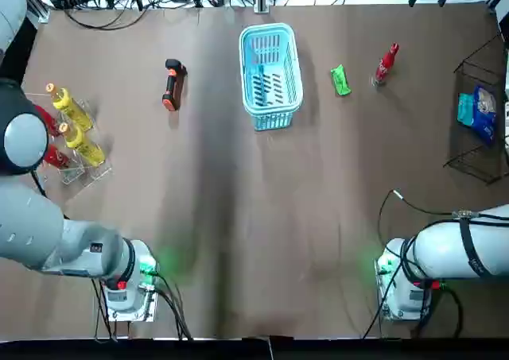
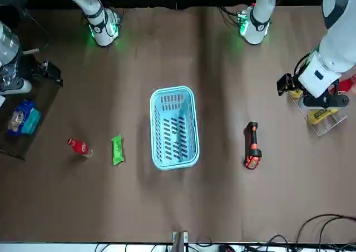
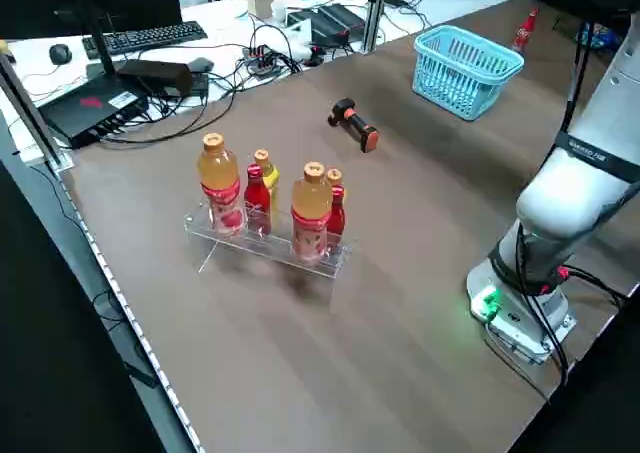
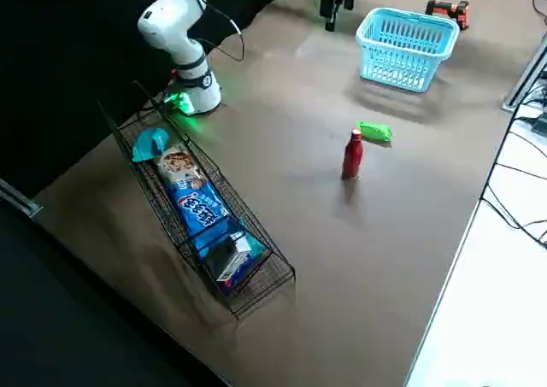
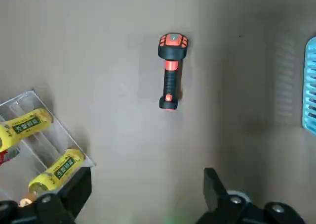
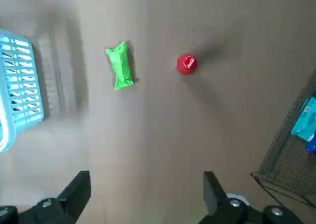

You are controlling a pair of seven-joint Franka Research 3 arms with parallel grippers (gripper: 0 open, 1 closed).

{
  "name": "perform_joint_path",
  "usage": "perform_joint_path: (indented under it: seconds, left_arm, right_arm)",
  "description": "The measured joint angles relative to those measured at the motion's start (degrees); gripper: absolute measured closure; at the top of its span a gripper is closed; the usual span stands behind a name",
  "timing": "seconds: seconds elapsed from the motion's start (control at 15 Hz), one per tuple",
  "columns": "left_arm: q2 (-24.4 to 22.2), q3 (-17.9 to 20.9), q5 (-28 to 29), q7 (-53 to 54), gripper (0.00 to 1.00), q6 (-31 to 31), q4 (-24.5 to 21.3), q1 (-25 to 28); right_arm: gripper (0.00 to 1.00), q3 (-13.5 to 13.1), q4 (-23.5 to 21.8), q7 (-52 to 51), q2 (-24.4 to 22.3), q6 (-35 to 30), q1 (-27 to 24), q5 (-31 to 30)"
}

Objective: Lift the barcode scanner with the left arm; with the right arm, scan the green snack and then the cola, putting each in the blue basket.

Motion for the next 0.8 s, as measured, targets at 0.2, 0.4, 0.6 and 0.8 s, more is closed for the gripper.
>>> perform_joint_path:
  seconds: [0.2, 0.4, 0.6, 0.8]
  left_arm:
    - [0.0, 0.1, 0.0, 0.0, 0.00, 0.0, 0.0, 0.0]
    - [0.3, 0.1, 0.0, 0.0, 0.00, 0.0, -0.1, 0.0]
    - [2.5, 0.1, 0.0, 0.1, 0.00, 1.6, -1.0, 0.0]
    - [9.4, 0.0, 0.0, 0.8, 0.00, 6.0, -2.8, -0.6]
  right_arm:
    - [0.00, 0.0, 0.0, 0.2, 0.0, -0.6, 0.0, 0.0]
    - [0.00, 0.0, 0.0, 0.4, 0.0, -0.3, 0.0, 0.1]
    - [0.00, 0.0, 0.0, 0.6, 0.1, -0.1, -0.3, 0.1]
    - [0.00, 0.0, -0.3, 0.6, 1.2, 1.8, -0.6, 0.2]
